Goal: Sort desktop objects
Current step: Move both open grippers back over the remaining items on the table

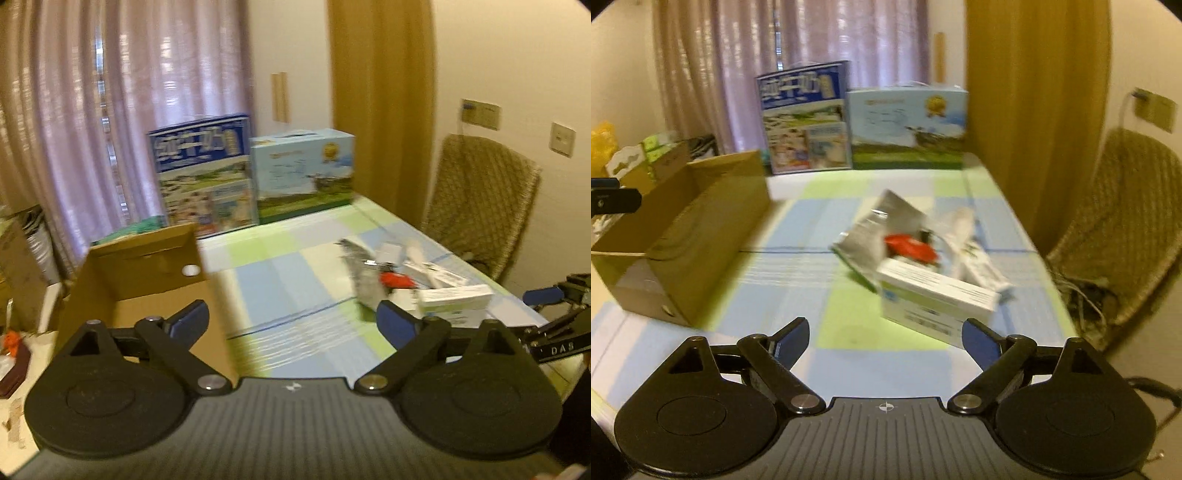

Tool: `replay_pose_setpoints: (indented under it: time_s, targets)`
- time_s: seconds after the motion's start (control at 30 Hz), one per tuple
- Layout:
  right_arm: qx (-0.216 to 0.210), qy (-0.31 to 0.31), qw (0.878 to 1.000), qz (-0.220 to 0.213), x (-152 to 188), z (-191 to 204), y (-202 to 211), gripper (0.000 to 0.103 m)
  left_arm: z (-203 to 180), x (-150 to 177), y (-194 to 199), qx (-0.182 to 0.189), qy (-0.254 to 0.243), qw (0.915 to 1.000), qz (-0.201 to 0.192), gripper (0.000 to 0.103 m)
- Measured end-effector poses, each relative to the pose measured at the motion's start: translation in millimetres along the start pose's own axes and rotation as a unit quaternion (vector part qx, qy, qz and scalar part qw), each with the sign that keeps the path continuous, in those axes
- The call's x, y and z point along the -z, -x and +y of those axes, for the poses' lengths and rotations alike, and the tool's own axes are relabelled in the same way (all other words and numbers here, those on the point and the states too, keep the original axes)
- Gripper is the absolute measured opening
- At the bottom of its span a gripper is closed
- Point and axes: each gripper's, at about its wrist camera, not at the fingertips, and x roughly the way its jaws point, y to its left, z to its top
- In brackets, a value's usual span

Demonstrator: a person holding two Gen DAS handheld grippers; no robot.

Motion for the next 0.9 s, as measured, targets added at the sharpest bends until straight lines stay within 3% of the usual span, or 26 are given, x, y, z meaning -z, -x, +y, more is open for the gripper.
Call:
replay_pose_setpoints:
  time_s: [0.23, 0.53, 0.7, 0.9]
  targets:
    - [0.010, -0.002, 1.000, -0.001, 3, -33, 4, 0.093, -47, 5, -38, 0.037, -0.026, 0.9987, 0.023, 0.099]
    - [-0.008, 0.069, 0.997, 0.032, -11, -56, -36, 0.093, -76, 30, -84, 0.061, -0.044, 0.9951, 0.065, 0.099]
    - [-0.027, 0.150, 0.986, 0.064, -25, -59, -68, 0.093, -79, 35, -111, 0.063, -0.051, 0.9937, 0.078, 0.099]
    - [-0.060, 0.237, 0.963, 0.111, -28, -58, -110, 0.092, -80, 43, -132, 0.067, -0.052, 0.9921, 0.092, 0.099]
